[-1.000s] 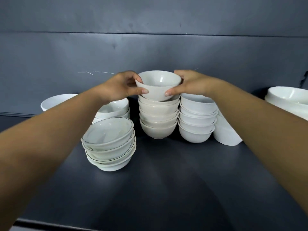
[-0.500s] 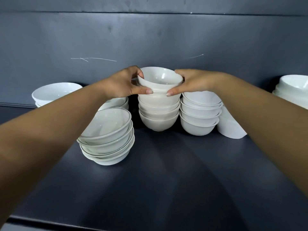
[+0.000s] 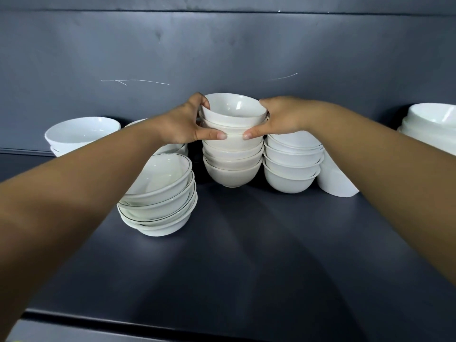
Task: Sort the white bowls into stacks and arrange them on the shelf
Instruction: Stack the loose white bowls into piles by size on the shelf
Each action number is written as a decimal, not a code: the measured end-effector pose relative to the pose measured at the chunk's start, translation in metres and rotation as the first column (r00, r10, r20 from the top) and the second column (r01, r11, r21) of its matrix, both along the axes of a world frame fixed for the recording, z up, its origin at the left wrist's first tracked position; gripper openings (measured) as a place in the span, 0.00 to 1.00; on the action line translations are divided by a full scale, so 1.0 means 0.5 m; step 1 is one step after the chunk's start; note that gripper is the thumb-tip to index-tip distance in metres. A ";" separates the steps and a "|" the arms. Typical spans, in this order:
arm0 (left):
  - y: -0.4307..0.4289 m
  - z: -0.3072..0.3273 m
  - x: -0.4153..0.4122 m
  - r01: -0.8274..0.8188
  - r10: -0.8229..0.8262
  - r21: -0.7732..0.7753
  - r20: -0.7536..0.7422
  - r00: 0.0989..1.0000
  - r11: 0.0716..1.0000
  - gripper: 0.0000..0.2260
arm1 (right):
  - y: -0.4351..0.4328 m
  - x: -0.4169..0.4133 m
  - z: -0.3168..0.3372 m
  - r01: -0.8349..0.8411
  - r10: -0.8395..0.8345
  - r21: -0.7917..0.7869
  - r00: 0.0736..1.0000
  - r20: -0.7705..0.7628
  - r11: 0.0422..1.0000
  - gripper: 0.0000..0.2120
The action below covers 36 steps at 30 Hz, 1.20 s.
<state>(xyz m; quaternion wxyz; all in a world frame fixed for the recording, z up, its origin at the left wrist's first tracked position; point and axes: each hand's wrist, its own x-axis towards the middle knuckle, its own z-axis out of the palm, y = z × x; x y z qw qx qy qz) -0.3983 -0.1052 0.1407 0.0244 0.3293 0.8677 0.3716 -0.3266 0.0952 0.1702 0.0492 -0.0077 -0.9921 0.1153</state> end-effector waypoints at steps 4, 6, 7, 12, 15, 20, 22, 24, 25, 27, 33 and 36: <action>0.001 -0.003 0.010 -0.019 0.019 -0.033 0.023 1.000 0.999 0.34 | -0.017 0.021 -0.003 0.061 -0.058 0.051 0.997 -0.054 0.997 0.34; -0.005 -0.002 0.036 -0.017 0.017 -0.025 0.023 1.000 1.000 0.35 | -0.036 0.044 -0.013 0.125 -0.096 0.173 0.981 -0.166 0.977 0.31; -0.014 -0.002 0.057 -0.019 0.019 0.014 0.007 1.000 1.000 0.34 | -0.048 0.059 -0.022 0.139 -0.087 0.214 0.968 -0.237 0.967 0.30; -0.121 -0.026 0.167 -0.204 0.284 0.383 -0.163 0.945 0.901 0.21 | -0.132 0.145 -0.103 -0.110 0.103 0.007 0.898 -0.427 0.994 0.33; -0.177 -0.093 0.215 -0.370 0.478 0.591 -0.031 0.878 0.717 0.15 | -0.181 0.158 -0.168 -0.241 0.154 -0.268 0.938 -0.310 0.933 0.34; -0.216 -0.191 0.228 -0.339 0.152 0.635 0.332 0.931 0.694 0.32 | -0.226 0.105 -0.236 -0.152 0.171 -0.711 0.984 -0.044 0.687 0.45; -0.209 -0.204 0.233 -0.272 0.008 0.666 0.370 0.929 0.694 0.29 | -0.239 0.092 -0.255 -0.179 0.219 -0.795 0.974 -0.059 0.580 0.37; -0.200 -0.206 0.237 -0.262 -0.020 0.676 0.379 0.925 0.689 0.27 | -0.246 0.091 -0.271 -0.216 0.235 -0.827 0.966 -0.106 0.519 0.31; -0.195 -0.206 0.239 -0.261 -0.022 0.679 0.378 0.925 0.686 0.27 | -0.247 0.094 -0.276 -0.228 0.224 -0.833 0.966 -0.128 0.504 0.30; -0.187 -0.205 0.244 -0.267 -0.032 0.677 0.394 0.918 0.686 0.28 | -0.238 0.103 -0.278 -0.226 0.196 -0.846 0.970 -0.147 0.484 0.27; -0.178 -0.225 0.219 -0.180 -0.070 0.606 0.366 0.928 0.774 0.40 | -0.218 0.124 -0.294 -0.226 0.149 -0.874 0.973 -0.178 0.429 0.36; -0.168 -0.229 0.211 -0.139 -0.115 0.652 0.332 0.936 0.745 0.38 | -0.237 0.123 -0.288 -0.233 0.142 -0.901 0.971 -0.193 0.366 0.36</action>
